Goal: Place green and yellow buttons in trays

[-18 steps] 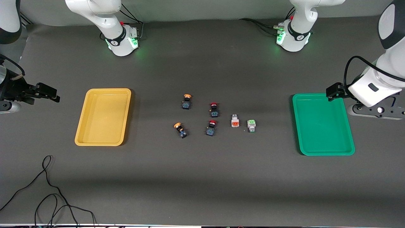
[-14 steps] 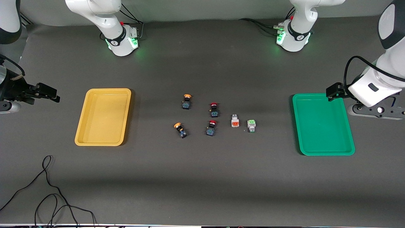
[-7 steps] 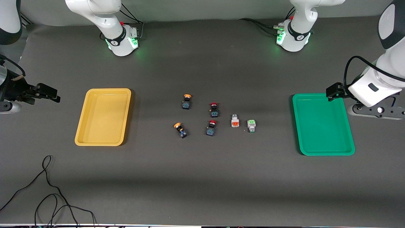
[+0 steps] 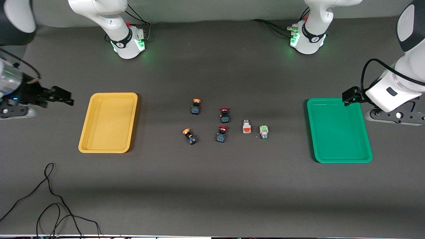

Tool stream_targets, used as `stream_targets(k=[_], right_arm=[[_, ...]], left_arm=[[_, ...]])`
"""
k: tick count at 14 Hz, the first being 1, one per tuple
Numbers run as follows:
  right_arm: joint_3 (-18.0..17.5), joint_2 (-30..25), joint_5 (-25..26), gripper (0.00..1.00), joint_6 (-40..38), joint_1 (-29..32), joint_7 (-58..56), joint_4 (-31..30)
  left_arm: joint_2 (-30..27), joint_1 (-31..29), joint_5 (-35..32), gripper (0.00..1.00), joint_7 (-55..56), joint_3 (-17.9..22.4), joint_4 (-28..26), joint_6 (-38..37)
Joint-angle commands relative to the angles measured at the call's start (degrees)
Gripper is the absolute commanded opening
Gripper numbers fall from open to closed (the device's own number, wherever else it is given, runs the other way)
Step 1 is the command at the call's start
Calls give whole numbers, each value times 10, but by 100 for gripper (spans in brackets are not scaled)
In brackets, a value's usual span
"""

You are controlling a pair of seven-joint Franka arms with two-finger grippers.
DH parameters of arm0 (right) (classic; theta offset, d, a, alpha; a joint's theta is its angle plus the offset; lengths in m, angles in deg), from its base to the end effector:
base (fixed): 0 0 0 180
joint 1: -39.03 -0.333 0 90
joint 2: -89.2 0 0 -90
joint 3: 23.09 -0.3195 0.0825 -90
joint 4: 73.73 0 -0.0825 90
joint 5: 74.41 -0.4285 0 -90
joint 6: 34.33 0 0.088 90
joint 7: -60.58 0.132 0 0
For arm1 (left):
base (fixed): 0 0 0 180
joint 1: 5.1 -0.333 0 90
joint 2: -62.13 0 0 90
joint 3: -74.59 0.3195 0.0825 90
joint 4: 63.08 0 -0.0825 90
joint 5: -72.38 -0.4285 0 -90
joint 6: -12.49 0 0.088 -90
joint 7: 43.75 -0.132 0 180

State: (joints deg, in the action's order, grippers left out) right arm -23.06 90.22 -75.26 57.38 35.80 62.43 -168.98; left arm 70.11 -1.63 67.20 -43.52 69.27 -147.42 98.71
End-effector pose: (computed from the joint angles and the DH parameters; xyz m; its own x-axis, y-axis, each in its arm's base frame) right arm 0.5993 0.0354 0.5476 0.9965 0.0229 -0.0799 0.0220 -0.9997 -0.0122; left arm 0.6259 -0.0807 0.5632 0.9842 -0.1426 -0.1052 -0.1511 -0.9855 -0.0778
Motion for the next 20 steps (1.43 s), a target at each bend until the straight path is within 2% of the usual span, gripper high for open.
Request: stream_targets(k=[1,7,11,13,15,18,20], right_arm=[[2,-24,1,100,12,-84,96,-29],[2,4,1,100,90,-300,359,-62],[2,38,1,100,140,-411,493,-70],[2,47,2,100,151,-428,503,-72],[2,43,3,100,176,-430,502,-105],[3,44,11,100,291,-430,500,-198],[4,73,12,100,386,-430,501,-246]], left_arm=[[-9,8,5,100,-9,9,-9,-1],[-9,9,5,100,-9,9,-9,-1],[-9,9,5,100,-9,9,-9,-1],[-9,9,5,100,-9,9,-9,-2],[-9,9,5,100,-9,9,-9,-2],[-9,8,5,100,-9,9,-9,-1],[-9,9,6,100,-9,8,-9,-1]])
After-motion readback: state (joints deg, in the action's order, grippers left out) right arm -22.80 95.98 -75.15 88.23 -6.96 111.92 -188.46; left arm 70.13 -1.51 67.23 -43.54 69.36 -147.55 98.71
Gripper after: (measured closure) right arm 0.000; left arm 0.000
